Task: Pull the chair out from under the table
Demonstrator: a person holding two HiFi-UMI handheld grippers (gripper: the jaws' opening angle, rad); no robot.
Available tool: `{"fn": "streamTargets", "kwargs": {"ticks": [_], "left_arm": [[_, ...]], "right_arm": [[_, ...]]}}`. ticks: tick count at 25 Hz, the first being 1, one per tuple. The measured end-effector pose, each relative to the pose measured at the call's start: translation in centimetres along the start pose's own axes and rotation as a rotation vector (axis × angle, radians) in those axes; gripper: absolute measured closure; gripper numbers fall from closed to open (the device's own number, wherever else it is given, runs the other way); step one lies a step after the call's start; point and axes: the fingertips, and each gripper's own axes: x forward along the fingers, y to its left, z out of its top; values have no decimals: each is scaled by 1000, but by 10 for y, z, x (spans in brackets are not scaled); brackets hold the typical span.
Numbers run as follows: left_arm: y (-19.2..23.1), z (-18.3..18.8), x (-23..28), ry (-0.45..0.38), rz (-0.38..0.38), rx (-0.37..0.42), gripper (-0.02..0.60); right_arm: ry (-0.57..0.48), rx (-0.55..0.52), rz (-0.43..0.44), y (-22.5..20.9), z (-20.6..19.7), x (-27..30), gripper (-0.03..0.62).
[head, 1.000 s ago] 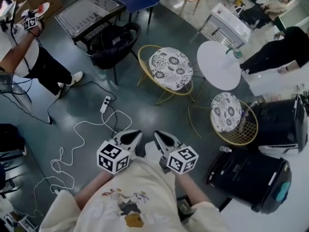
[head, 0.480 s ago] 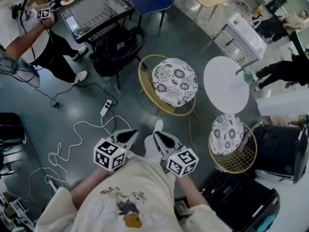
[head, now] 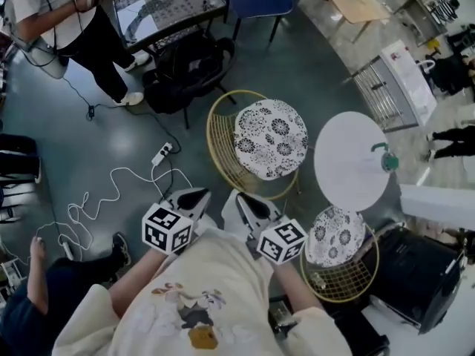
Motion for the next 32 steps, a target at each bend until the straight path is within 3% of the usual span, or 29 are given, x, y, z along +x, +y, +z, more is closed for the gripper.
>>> {"fn": "streamTargets", "kwargs": {"ticks": [9,18,21,27,32], "left_arm": [[37,7,25,-2,92,-95,572],[85,0,54,-1,164,-200,571],[104,0,62,-24,189,-242,542],[125,-10,85,-16,183,-315,499],[136,-21,106,6,168,-353,476]], "right_arm": [[65,22,27,-30,3,33,583],[156,-89,20,-38,-14,57,582],[183,-116,24,-40,-19,69,582],[220,-98,11,-57,-26,89,579],[235,-81,-4,-66,-36,108,528]]}}
